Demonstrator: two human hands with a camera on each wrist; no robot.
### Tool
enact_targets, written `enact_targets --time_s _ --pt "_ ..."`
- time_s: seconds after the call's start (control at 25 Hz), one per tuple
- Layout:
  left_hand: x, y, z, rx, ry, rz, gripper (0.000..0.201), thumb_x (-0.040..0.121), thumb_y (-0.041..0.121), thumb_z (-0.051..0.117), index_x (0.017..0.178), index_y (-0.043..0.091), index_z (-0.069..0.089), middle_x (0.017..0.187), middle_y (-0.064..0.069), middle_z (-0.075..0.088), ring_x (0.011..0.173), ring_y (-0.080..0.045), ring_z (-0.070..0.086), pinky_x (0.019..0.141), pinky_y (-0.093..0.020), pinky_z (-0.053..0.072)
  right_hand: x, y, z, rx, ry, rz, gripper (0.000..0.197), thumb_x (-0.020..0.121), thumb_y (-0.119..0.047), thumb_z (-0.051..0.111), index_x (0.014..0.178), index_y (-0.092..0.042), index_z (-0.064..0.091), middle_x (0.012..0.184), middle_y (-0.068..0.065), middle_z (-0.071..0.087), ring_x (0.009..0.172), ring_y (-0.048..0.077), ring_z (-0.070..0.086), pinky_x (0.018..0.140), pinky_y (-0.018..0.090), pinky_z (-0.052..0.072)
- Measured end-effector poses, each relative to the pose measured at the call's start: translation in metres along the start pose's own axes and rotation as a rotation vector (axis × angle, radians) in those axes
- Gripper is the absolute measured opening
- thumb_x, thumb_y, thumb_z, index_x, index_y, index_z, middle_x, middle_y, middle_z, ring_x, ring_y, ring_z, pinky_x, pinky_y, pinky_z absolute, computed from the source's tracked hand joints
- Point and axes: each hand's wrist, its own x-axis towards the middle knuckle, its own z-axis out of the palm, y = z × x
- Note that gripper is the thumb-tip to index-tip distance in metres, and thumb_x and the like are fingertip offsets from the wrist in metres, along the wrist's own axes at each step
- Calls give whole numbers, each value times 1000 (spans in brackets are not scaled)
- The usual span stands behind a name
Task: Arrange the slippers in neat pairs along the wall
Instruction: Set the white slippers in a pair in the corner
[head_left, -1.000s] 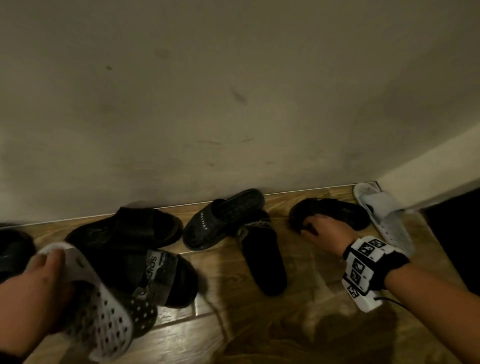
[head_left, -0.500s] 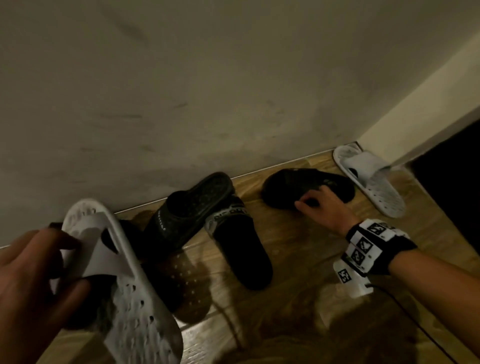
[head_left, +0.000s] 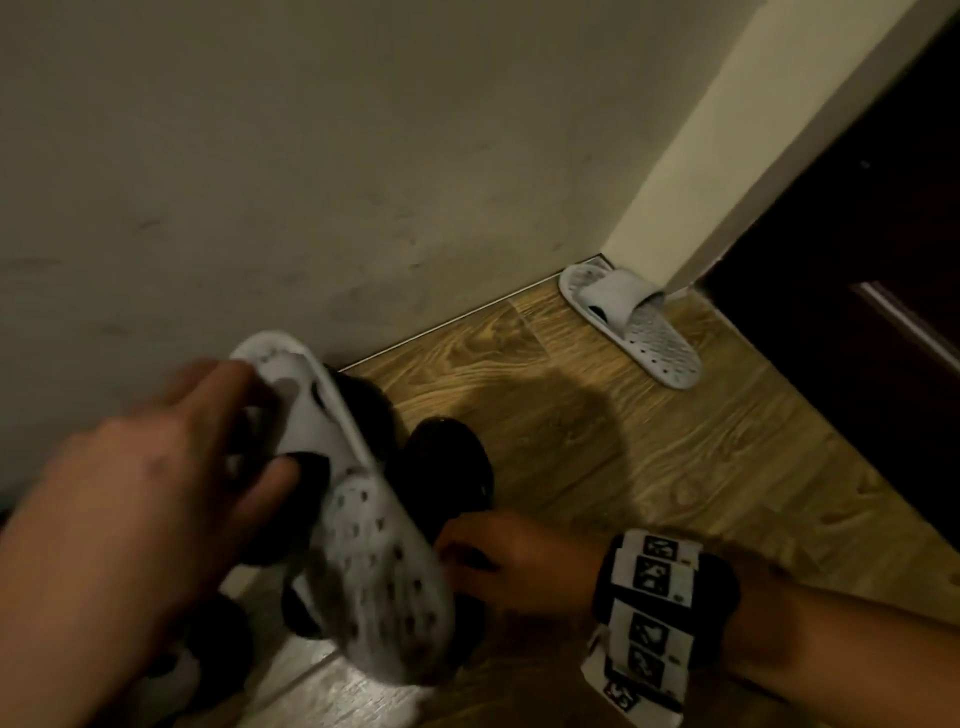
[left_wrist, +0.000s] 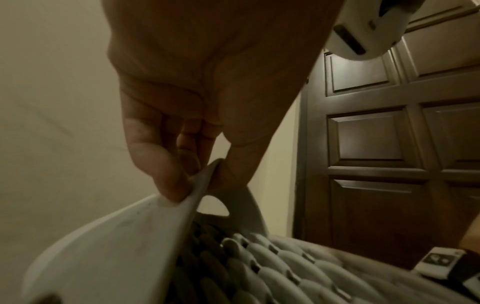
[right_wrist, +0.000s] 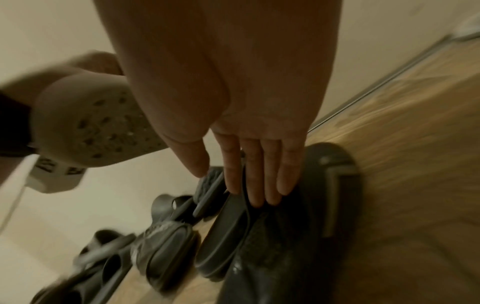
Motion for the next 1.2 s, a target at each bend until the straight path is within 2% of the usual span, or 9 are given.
enact_targets --time_s 0.08,0.2,0.32,0.36,0.56,0.68,0.92,1.08,1.2 --pt "18 57 -16 -52 11 140 36 68 53 54 92 26 52 87 2 56 62 -33 64 52 -38 55 -30 16 -12 81 37 83 31 99 -28 48 123 -10 56 119 14 64 106 25 61 93 46 50" --pt "50 127 -5 21 -23 309 27 79 39 57 94 17 52 98 -11 58 78 -41 65 62 -41 53 -83 50 -33 71 222 207 29 99 -28 47 124 -17 57 119 6 66 103 13 62 89 25 51" --pt "86 175 23 108 -33 354 20 85 29 56 96 13 51 99 -14 56 82 -40 63 60 -37 41 -128 83 -42 71 368 340 26 99 -33 47 115 -18 61 107 3 68 95 15 65 85 38 53" --pt "99 190 35 116 -41 374 19 86 26 56 97 11 52 99 -16 56 83 -40 63 60 -36 39 -141 91 -40 81 403 381 27 99 -35 47 114 -18 61 104 2 68 92 14 64 84 37 53" --pt "164 249 95 53 -202 376 27 90 18 54 109 0 60 111 -24 57 94 -41 62 70 -37 44 -183 119 -17 117 476 455 27 98 -35 48 113 -18 62 97 -7 65 82 -1 59 69 8 44" --pt "169 247 121 90 -255 394 39 89 18 56 124 1 52 120 -24 56 100 -40 62 80 -41 51 -187 121 -12 122 421 480 27 98 -38 46 115 -21 60 88 -14 57 70 -9 51 65 1 41" --pt "141 223 168 188 -412 395 42 91 31 52 125 7 47 118 -19 61 103 -35 62 85 -42 51 -167 126 -13 132 398 429 31 96 -42 50 118 -23 60 110 -4 65 97 7 60 86 25 50" --pt "131 232 190 191 -520 427 55 89 43 52 136 15 43 136 -18 50 124 -37 48 102 -46 40 -160 132 -13 131 384 385 29 95 -46 50 114 -28 61 108 -8 66 96 4 61 86 28 51" --pt "129 240 203 159 -538 446 52 89 43 52 134 18 47 138 -17 47 126 -36 45 103 -45 39 -159 140 -12 122 387 369 27 94 -44 51 113 -28 62 107 -8 66 95 5 60 87 29 51"
